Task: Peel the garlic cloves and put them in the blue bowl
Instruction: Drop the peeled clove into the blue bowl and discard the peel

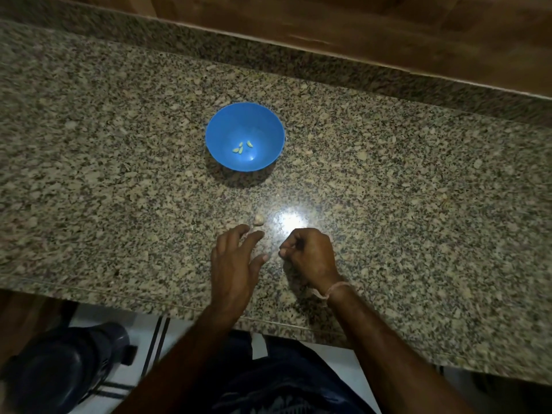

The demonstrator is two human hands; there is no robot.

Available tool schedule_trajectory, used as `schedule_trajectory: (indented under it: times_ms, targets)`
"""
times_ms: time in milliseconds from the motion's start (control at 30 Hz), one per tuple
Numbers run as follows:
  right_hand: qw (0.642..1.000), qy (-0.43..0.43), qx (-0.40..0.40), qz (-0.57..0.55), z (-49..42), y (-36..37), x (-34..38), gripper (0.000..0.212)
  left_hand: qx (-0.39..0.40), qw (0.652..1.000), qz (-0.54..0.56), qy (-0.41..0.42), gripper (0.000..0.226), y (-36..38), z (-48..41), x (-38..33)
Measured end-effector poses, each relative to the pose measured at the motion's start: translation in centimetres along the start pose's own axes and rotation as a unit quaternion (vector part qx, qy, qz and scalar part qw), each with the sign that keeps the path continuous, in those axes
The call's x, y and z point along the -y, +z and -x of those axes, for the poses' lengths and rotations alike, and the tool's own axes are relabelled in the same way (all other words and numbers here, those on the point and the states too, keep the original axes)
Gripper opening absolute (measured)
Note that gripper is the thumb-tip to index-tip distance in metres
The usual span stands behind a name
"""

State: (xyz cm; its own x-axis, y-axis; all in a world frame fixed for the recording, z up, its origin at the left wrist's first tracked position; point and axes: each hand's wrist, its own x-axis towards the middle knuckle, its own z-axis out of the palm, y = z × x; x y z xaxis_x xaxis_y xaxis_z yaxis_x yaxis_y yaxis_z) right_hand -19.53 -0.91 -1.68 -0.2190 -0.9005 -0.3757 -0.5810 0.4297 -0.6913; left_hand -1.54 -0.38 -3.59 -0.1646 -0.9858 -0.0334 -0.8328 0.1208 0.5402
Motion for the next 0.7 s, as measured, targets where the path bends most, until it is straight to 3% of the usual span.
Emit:
schedule_trajectory:
  times_ms: [133, 300, 700]
  targets:
    - [1.000, 0.014, -0.002, 0.007, 0.0, -0.3, 0.7, 0.023, 0.008, 1.000, -0.011, 0.016, 0.045, 0.0, 0.2, 0.3]
    - [0.999, 0.012, -0.025, 0.042, 0.6, 0.1, 1.5, 0.033, 0.010, 0.999, -0.029, 0.034, 0.047, -0.2, 0.0, 0.7]
    - [0.989, 0.024, -0.096, 0.113, 1.8, 2.1, 2.1, 0.014, 0.021, 0.997, -0.043, 0.062, 0.049, -0.4, 0.1, 1.3]
